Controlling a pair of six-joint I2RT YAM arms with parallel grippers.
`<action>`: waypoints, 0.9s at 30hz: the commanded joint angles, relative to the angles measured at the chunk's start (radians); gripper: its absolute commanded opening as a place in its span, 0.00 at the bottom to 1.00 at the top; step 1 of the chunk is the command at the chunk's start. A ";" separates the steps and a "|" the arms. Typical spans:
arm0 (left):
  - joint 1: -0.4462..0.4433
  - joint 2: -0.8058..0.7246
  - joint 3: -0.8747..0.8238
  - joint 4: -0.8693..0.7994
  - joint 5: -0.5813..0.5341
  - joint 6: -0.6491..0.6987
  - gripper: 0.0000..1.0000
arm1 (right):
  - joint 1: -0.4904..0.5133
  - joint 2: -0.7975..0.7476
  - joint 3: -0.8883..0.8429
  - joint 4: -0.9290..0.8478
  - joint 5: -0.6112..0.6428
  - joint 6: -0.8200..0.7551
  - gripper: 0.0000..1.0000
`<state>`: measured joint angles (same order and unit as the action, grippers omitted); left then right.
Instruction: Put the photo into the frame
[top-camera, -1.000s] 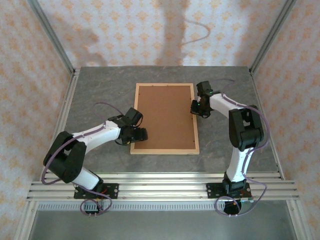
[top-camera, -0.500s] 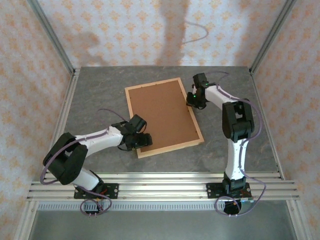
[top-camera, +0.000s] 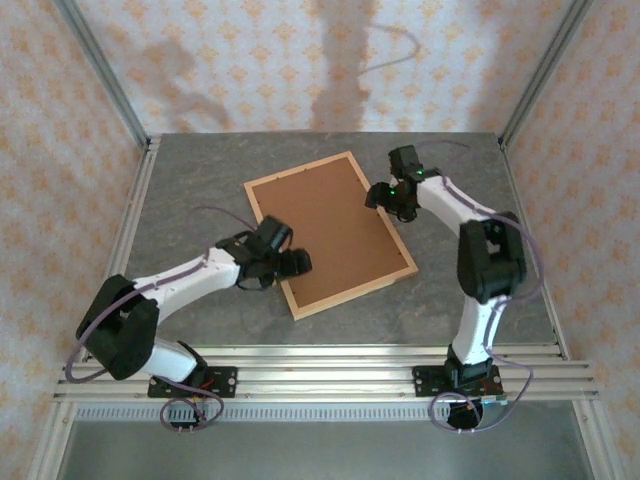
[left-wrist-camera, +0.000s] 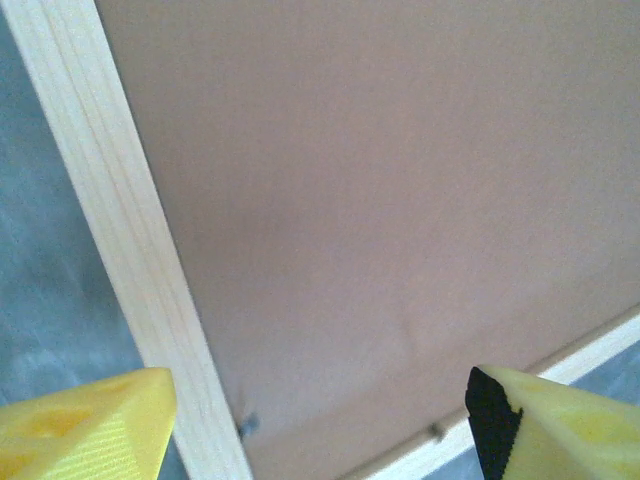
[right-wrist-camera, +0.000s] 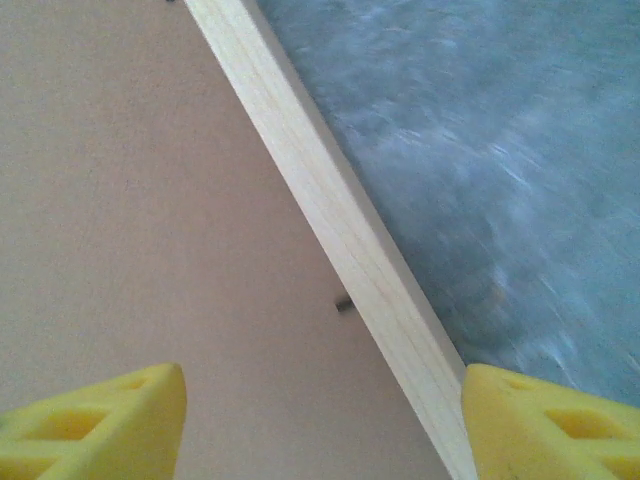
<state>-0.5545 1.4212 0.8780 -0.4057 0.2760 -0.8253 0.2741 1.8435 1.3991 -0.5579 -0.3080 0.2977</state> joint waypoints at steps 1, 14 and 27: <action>0.100 -0.005 0.082 0.049 -0.090 0.117 0.80 | 0.004 -0.169 -0.143 -0.005 0.088 0.085 0.72; 0.314 0.470 0.648 -0.005 -0.077 0.381 0.80 | 0.226 -0.600 -0.658 0.039 0.244 0.566 0.72; 0.316 0.496 0.541 0.045 -0.039 0.321 0.80 | 0.289 -0.487 -0.724 0.247 0.274 0.781 0.68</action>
<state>-0.2356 1.9640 1.4631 -0.3691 0.2310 -0.4889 0.5560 1.3262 0.6830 -0.3721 -0.0727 1.0180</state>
